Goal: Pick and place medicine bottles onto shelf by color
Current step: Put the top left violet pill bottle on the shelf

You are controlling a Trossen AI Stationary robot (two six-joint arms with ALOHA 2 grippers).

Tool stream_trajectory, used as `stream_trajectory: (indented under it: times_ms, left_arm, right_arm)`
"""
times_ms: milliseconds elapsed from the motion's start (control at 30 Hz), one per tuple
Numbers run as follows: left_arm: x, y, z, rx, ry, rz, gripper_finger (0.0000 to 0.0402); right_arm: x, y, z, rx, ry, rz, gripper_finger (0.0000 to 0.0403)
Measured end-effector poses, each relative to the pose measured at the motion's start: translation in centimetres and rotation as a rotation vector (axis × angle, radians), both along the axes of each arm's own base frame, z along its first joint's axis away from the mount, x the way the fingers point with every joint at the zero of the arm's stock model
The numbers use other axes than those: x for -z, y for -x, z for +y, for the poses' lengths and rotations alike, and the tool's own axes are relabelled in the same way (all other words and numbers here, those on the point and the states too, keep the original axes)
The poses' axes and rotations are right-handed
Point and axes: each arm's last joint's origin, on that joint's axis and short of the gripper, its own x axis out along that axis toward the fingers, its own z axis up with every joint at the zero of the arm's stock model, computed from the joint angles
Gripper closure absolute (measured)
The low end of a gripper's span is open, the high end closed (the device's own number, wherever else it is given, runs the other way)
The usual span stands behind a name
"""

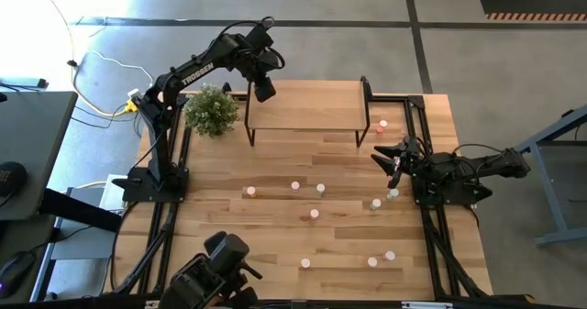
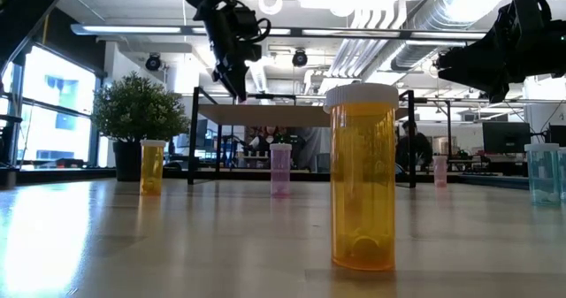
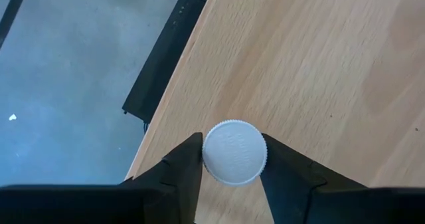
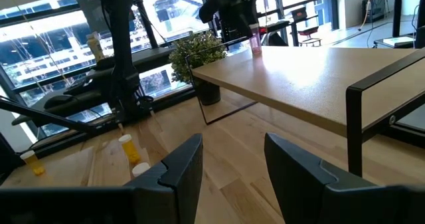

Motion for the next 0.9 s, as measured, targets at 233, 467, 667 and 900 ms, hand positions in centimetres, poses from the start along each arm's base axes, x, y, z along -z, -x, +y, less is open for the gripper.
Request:
stream_trajectory:
  times_ms: [233,467,667,900]
  left_arm:
    - [0.0,0.0,0.1,-0.01,-0.014,0.015,0.023]
    - [0.0,0.1,0.1,0.009,-0.029,0.031,0.0224]
    - [-0.1,0.1,0.0,0.026,-0.029,0.023,0.0224]
    - [-1.1,0.1,0.0,0.035,-0.045,-0.005,0.0224]
  right_arm:
    - [0.0,0.0,0.0,0.0,0.0,0.0,0.0249]
    - [0.0,0.0,0.0,0.0,0.0,0.0,0.0249]
    - [0.0,0.0,0.0,0.0,0.0,0.0,0.0249]
    - [0.0,0.0,0.0,0.0,0.0,0.0,0.0249]
